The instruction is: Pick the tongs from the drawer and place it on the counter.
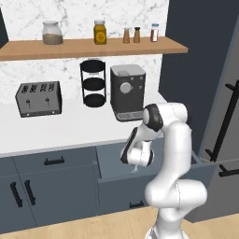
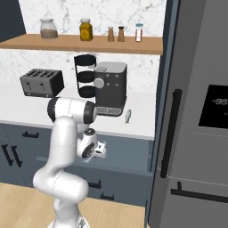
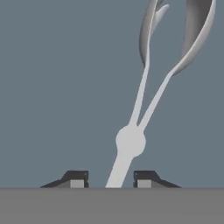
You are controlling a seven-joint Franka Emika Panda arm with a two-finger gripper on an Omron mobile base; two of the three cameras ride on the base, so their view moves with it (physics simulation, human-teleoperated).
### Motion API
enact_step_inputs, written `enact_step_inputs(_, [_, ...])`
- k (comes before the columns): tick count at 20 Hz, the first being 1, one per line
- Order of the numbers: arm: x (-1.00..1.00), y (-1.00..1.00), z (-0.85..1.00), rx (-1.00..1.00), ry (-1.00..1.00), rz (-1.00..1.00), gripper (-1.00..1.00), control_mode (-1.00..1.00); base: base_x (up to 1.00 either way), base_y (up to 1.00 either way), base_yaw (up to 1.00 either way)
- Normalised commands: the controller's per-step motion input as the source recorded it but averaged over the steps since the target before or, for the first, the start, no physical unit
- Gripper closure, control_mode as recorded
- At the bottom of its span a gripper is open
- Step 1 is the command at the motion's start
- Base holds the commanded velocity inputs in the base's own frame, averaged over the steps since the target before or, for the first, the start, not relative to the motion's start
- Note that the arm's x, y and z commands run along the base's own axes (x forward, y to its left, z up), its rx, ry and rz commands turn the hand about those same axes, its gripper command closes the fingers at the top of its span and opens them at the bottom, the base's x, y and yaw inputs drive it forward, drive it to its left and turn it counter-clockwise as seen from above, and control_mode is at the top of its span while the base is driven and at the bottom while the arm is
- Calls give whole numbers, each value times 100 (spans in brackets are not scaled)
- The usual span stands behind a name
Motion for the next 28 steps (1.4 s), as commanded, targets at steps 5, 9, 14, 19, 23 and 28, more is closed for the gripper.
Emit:
enact_step_inputs(5, [0, -1, -2, 0, 0, 0, 100, -100, 0, 0, 0])
enact_step_inputs(9, [-22, -18, 14, 0, 1, 0, 100, -100, 0, 0, 0])
enact_step_inputs(14, [-4, -25, 67, 0, 10, -3, 100, -100, 0, 0, 0])
enact_step_inputs(19, [-55, -22, 50, 0, 14, -5, 100, -100, 0, 0, 0])
enact_step_inputs(23, [-29, -17, 77, 0, 14, -3, 100, -100, 0, 0, 0])
enact_step_inputs(28, [-5, -9, 92, 0, 6, 0, 100, -100, 0, 0, 0])
